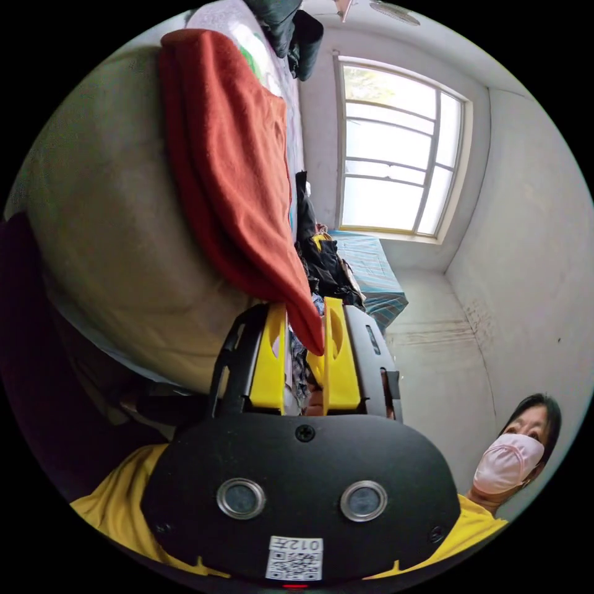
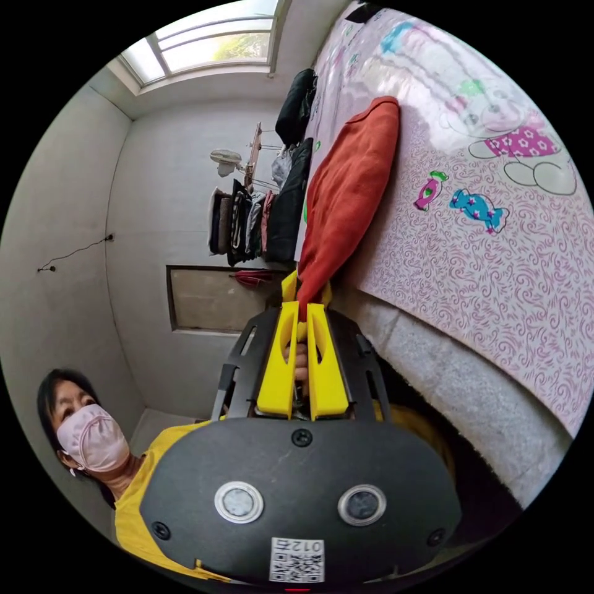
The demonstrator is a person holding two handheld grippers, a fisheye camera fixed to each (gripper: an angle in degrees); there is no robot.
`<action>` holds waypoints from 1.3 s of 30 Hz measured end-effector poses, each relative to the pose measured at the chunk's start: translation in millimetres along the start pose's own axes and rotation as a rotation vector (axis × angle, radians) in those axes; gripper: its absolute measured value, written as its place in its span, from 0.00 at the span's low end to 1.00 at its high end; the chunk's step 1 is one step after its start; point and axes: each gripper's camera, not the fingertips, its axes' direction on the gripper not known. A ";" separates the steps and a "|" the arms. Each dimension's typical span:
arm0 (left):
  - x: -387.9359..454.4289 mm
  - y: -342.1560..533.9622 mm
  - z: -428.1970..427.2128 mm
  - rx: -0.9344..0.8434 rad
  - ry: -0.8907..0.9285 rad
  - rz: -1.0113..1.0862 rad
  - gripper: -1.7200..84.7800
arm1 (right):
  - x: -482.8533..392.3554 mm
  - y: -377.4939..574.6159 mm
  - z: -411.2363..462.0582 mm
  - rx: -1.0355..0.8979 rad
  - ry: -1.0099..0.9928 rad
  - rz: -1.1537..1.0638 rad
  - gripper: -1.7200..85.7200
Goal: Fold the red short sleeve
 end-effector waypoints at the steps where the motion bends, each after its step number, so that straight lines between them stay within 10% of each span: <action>1: -6.7 -3.6 -5.1 -0.004 0.009 -0.005 0.10 | -2.7 -0.5 5.1 -0.017 0.010 -0.015 0.06; 22: -36.5 -50.3 -115.5 -0.045 0.183 -0.052 0.08 | 4.4 -184.6 69.3 0.242 -0.044 0.220 0.13; 39: 31.2 -163.4 -268.6 0.051 0.225 0.212 0.09 | -197.9 -327.0 226.9 0.042 0.019 -0.228 0.02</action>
